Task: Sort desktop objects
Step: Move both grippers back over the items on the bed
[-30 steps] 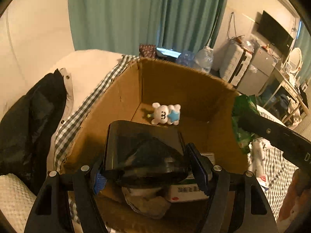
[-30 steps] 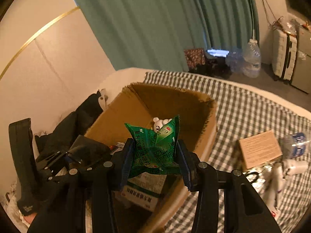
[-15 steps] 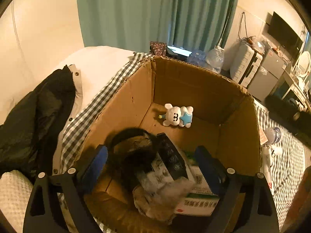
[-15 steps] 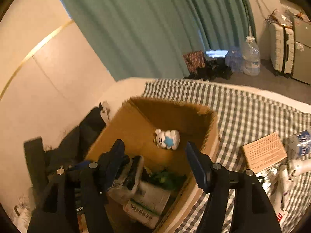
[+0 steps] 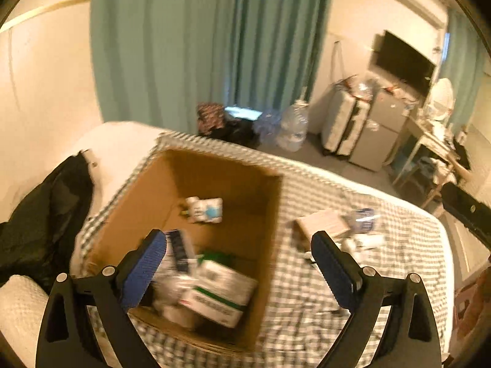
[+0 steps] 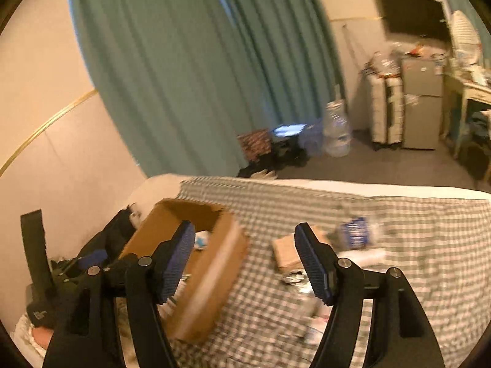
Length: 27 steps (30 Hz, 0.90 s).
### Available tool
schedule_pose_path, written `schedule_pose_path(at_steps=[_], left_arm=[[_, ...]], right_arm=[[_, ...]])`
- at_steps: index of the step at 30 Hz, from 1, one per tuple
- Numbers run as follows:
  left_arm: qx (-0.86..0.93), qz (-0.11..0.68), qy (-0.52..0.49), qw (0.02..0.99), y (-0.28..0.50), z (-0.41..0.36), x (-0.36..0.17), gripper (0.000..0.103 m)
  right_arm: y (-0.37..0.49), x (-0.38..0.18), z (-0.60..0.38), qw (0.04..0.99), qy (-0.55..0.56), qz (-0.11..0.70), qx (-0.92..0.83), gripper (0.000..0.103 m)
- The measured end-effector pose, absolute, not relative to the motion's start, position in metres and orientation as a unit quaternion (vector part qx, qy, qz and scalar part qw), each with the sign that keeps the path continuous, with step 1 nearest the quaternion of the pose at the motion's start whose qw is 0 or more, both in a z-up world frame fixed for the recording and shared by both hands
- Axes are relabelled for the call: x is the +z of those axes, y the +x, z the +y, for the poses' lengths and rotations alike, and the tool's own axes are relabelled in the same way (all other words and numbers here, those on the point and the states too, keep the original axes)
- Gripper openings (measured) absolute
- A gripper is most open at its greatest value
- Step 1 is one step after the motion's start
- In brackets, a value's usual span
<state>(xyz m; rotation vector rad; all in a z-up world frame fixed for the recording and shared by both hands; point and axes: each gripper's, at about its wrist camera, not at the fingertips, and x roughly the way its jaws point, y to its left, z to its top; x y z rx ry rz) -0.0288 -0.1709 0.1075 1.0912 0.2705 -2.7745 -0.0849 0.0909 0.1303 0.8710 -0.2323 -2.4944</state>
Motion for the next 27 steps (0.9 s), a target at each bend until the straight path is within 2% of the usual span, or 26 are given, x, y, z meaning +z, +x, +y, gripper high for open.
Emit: schedule_pose_path(at_steps=[4,8,20,27], left_arm=[[-0.928,0.09,0.359,0.047,-0.023,-0.124,0.113,0.1],[-0.927,0.079,0.364,0.038,-0.019,-0.084,0.104,0.103],[-0.908,0.001,0.418,0.015,-0.019,-0.001,0.015,0.103],[-0.889,-0.053,0.453,-0.032,-0.038,0.026,-0.029,0.103]], right_arm=[[-0.062,0.14,0.132,0.212,0.306,-0.073,-0.925,0.068],[-0.044,0.13,0.168,0.179,0.299,-0.064,-0.935,0.076],[-0.041,0.029,0.217,0.129,0.37,-0.064,-0.918,0.077],[-0.06,0.007,0.222,0.128,0.382,-0.068,-0.913,0.077]])
